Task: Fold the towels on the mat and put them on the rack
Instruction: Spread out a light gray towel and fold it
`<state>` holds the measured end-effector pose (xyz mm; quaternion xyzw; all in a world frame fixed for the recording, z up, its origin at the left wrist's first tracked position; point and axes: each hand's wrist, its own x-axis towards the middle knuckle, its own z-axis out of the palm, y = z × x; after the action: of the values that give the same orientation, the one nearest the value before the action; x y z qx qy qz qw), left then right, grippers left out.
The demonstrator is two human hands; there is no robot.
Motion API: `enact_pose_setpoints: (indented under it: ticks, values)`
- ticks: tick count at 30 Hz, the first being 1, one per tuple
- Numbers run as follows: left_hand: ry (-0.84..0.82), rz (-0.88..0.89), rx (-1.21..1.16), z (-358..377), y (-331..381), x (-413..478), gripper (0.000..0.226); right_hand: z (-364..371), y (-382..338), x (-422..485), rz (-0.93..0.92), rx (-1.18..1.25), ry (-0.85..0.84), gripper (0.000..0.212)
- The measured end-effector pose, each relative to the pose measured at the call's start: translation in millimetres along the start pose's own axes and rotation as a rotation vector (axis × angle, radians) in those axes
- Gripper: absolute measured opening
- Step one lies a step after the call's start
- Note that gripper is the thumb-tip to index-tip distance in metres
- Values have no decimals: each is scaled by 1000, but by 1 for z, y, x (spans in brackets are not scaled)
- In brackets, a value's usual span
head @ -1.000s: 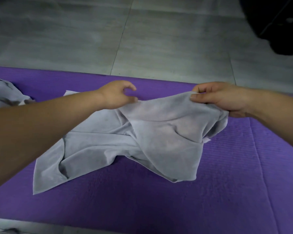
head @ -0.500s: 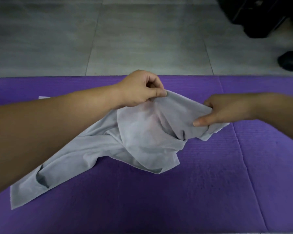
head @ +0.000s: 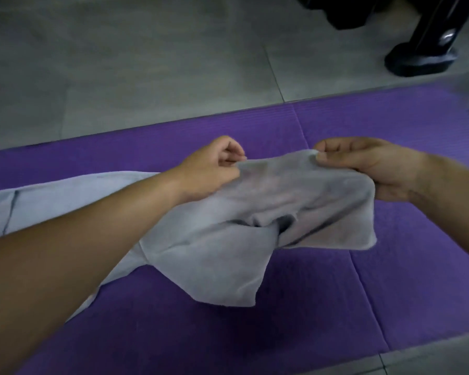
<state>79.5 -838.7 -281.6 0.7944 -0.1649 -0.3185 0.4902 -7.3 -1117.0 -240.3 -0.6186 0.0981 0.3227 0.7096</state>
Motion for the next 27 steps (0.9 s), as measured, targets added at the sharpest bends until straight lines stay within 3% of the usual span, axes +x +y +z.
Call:
enact_pose_setpoints:
  ticks: [3,5,7,10,13,16,19,22,25,27]
  values:
    - [-181,32,-64,41,24,21,42,-9,1,-2,45,91,-71,32]
    - [-217,52,7,57,35,32,30,-20,2,-2,23,165,-148,33]
    - [-174,65,25,61,40,41,26,-37,9,-2,-50,166,-77,31]
    - [-104,-5,-121,58,41,48,30,-67,31,-6,10,-107,112,40]
    - [-77,-73,-163,55,34,57,29,-83,54,-18,203,-395,97,46]
    - [-46,-110,-152,57,25,68,28,-99,77,-25,64,-69,182,64]
    - [34,-103,-102,68,20,82,23,-112,86,-23,-113,365,288,45]
    - [133,-96,-12,83,15,97,18,-114,87,-14,-128,486,488,50]
    - [212,-54,92,93,12,109,10,-116,81,-4,-43,227,778,23]
    - [282,-33,198,96,10,118,10,-124,74,6,-72,-46,936,18]
